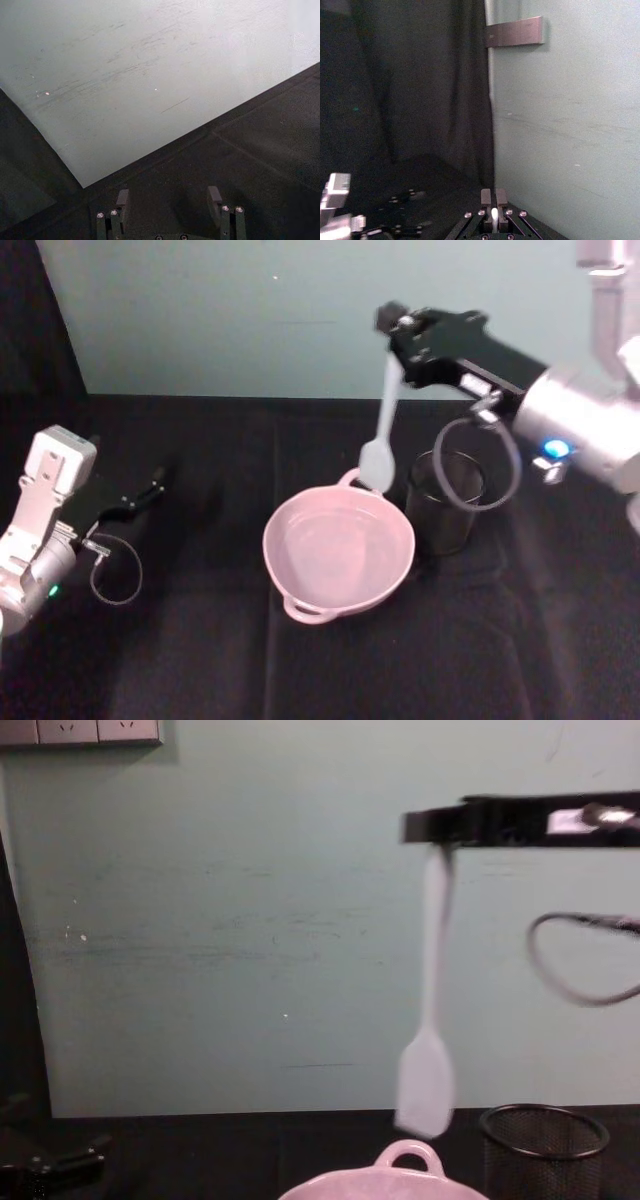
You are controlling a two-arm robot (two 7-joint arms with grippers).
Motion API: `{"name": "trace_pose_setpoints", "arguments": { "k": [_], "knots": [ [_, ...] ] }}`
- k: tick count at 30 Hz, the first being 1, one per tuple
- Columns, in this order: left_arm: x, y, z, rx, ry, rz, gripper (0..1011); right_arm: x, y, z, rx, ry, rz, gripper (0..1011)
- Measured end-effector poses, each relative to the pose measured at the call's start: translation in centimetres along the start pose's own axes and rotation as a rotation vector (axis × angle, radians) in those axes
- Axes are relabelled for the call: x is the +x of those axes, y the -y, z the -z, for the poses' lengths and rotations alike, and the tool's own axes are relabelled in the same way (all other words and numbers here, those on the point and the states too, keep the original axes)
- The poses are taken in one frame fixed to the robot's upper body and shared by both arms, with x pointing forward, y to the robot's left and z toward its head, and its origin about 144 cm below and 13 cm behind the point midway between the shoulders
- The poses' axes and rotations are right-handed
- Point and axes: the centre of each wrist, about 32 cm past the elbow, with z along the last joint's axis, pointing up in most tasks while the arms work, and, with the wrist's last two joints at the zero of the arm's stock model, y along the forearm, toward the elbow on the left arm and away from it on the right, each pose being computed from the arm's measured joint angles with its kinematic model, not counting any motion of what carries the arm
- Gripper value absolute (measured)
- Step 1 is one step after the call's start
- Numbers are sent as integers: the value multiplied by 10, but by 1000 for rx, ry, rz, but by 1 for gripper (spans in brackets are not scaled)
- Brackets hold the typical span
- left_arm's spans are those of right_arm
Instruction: Use the one hand to pick up the spoon and stir the clear water in the bowl.
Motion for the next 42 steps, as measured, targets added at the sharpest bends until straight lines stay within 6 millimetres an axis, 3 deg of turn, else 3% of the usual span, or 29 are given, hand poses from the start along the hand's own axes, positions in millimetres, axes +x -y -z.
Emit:
{"name": "trace_pose_setpoints", "arguments": {
  "k": [5,13,21,34,42],
  "knots": [
    [0,0,0,0,0,0,1011,-13,-17,23,-24,-26,-67,64],
    [0,0,0,0,0,0,1011,-23,-23,55,-88,-67,-108,64],
    [0,0,0,0,0,0,1011,-27,-32,66,-117,-94,-140,65],
    [0,0,0,0,0,0,1011,-4,-67,79,-138,-112,-117,64],
    [0,0,0,0,0,0,1011,20,-57,73,-118,-95,-24,65]
  ]
}}
